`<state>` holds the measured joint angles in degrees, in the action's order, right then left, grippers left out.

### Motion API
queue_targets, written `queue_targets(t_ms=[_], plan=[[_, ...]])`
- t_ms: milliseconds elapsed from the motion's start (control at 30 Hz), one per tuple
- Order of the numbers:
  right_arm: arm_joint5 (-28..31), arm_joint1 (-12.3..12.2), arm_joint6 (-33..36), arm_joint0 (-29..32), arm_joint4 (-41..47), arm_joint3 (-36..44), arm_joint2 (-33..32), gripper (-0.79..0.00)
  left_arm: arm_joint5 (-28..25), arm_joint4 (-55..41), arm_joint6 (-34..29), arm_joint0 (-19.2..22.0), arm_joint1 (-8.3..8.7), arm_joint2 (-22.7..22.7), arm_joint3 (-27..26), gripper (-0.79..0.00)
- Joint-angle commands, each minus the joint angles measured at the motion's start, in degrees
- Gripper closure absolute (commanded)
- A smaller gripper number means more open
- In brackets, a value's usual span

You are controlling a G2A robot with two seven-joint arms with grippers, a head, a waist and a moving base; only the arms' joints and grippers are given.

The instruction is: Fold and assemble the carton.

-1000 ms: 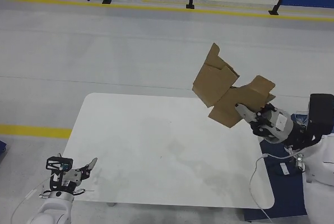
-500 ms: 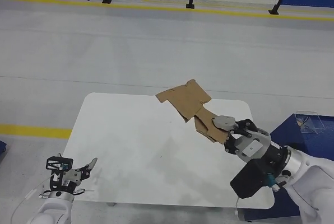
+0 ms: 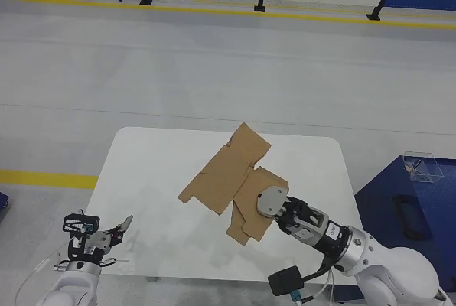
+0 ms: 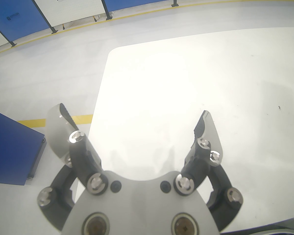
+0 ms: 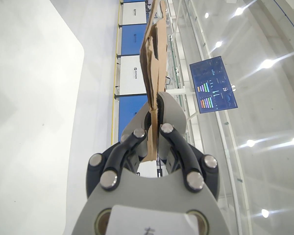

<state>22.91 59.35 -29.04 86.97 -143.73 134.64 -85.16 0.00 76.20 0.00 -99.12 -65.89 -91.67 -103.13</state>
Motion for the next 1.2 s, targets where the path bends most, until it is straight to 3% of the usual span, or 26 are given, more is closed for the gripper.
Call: queue_targets(t_ms=[0,133,300,433,600,833,967,1167], plan=[[0.6,0.1,-0.3,-1.2,4.1,0.0,-0.8,0.000,0.0,0.0,0.0,0.0,0.00,0.0,0.0,-0.785],[4.5,0.4,0.9,-4.5,19.5,0.0,-5.2,0.000,0.0,0.0,0.0,0.0,0.00,0.0,0.0,-0.785],[13.4,0.9,6.4,-6.9,49.2,0.0,-10.6,0.000,0.0,0.0,0.0,0.0,0.00,0.0,0.0,-0.785],[22.9,0.7,15.2,-6.3,75.5,-1.2,-11.5,0.000,0.0,0.0,0.0,0.0,0.00,0.0,0.0,-0.785],[32.1,-0.8,30.6,-8.5,111.4,-11.2,-5.4,0.000,0.0,0.0,0.0,0.0,0.00,0.0,0.0,-0.785],[26.5,-3.5,62.0,-15.6,153.3,-22.8,9.8,0.000,0.0,0.0,0.0,0.0,0.00,0.0,0.0,-0.785],[24.6,-3.8,73.5,-17.9,165.4,-28.0,16.0,0.000,0.0,0.0,0.0,0.0,0.00,0.0,0.0,-0.785],[24.2,-3.7,78.2,-19.1,169.0,-29.6,18.9,0.000,0.0,0.0,0.0,0.0,0.00,0.0,0.0,-0.785]])
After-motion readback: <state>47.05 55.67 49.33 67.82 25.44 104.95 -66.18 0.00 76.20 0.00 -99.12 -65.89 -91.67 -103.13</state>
